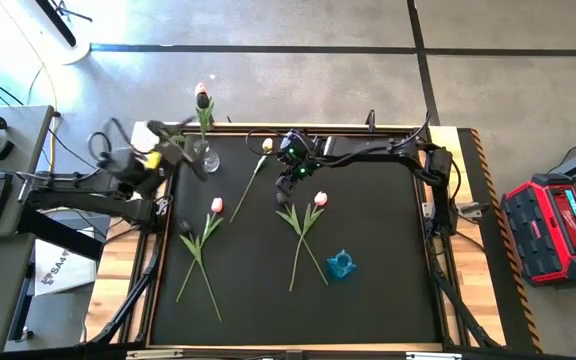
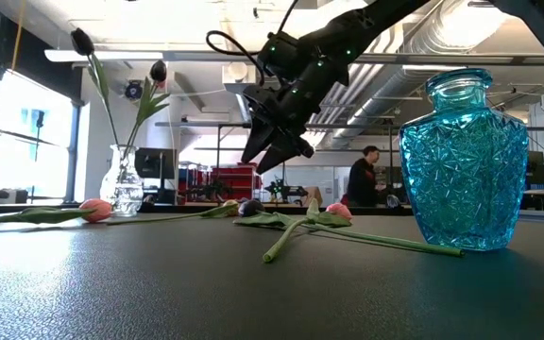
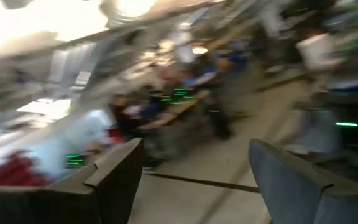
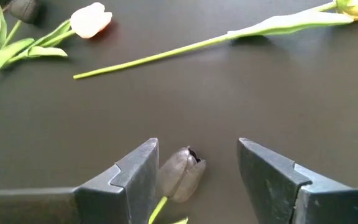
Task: Sort flowers into vase by color
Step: Put the middle top pink flower into the transparent vase
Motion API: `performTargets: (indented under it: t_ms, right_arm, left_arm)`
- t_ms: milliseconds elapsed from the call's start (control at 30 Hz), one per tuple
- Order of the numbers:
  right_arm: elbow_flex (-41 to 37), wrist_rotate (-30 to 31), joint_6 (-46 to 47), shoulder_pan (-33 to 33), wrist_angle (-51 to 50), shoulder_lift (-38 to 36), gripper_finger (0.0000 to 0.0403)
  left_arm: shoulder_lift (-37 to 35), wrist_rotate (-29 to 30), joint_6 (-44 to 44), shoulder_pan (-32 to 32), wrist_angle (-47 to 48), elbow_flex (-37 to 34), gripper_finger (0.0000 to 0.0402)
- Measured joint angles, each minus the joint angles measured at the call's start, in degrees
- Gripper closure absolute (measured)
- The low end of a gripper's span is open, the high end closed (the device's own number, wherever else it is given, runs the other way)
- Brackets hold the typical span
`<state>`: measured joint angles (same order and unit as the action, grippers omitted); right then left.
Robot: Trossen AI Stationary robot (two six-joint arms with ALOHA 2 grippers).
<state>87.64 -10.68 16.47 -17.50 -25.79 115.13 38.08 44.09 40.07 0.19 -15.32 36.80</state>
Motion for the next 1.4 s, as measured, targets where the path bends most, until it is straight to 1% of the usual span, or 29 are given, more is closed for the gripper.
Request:
performTargets:
  t_ms: [100, 167, 267, 367, 533, 633, 700, 800, 967, 1133, 1200, 1300, 1400]
  right_arm:
    - [0.0, 1.0, -0.36, 0.35, -2.45, -1.01, 0.0197]
    - [0.0, 4.5, 0.05, 1.0, -3.71, -2.11, 0.0197]
    - [0.0, 11.75, 1.07, 1.7, -6.38, -4.64, 0.0197]
    - [0.02, 16.01, 0.15, 1.64, -7.79, -7.78, 0.0197]
    - [0.04, 17.11, 0.02, 1.64, -10.37, -10.73, 0.0197]
    - [-0.3, 20.76, 0.66, 1.75, -11.79, -12.06, 0.0197]
    - [-1.92, 22.33, 1.36, 1.65, -11.24, -13.39, 0.0197]
    - [-5.94, 22.41, 1.77, 1.57, -8.53, -15.42, 0.0197]
    - [-15.76, 20.7, 4.32, 1.69, -1.09, -19.58, 0.0197]
    - [-25.44, 18.6, 9.62, 2.12, 6.73, -23.29, 0.0197]
    - [-29.43, 18.32, 12.04, 3.43, 11.69, -25.11, 0.0197]
    - [-34.54, 18.13, 12.18, 5.23, 20.46, -27.72, 0.0197]
    - [-37.81, 18.18, 13.62, 5.98, 25.53, -29.59, 0.0197]
  left_arm:
    - [3.48, -7.38, -8.73, 0.21, 5.01, 0.0, 0.0124]
    - [6.23, -10.21, -12.49, 0.28, 6.85, -0.07, 0.0124]
    - [10.55, -9.96, -17.57, 0.28, 6.97, -0.07, 0.0124]
    - [15.02, -7.75, -22.32, 0.33, 7.07, -0.07, 0.0124]
    - [22.52, -7.17, -29.35, 1.98, 8.67, -0.07, 0.0124]
    - [26.8, -7.73, -33.98, 3.86, 9.18, -0.07, 0.0124]
    - [29.56, -8.5, -37.05, 5.23, 9.14, -0.07, 0.0124]
    - [33.27, -10.59, -42.23, 7.46, 9.11, -0.07, 0.0124]
    - [38.66, -13.33, -48.96, 10.4, 9.22, -0.07, 0.0124]
    - [42.87, -13.57, -53.28, 12.71, 9.06, -0.07, 0.0125]
    - [44.53, -13.55, -54.62, 13.41, 8.99, -0.07, 0.013]
    - [47.25, -13.83, -55.84, 14.67, 8.95, -0.07, 0.0145]
    - [49.88, -17.91, -56.04, 16.57, 8.12, -0.07, 0.0162]
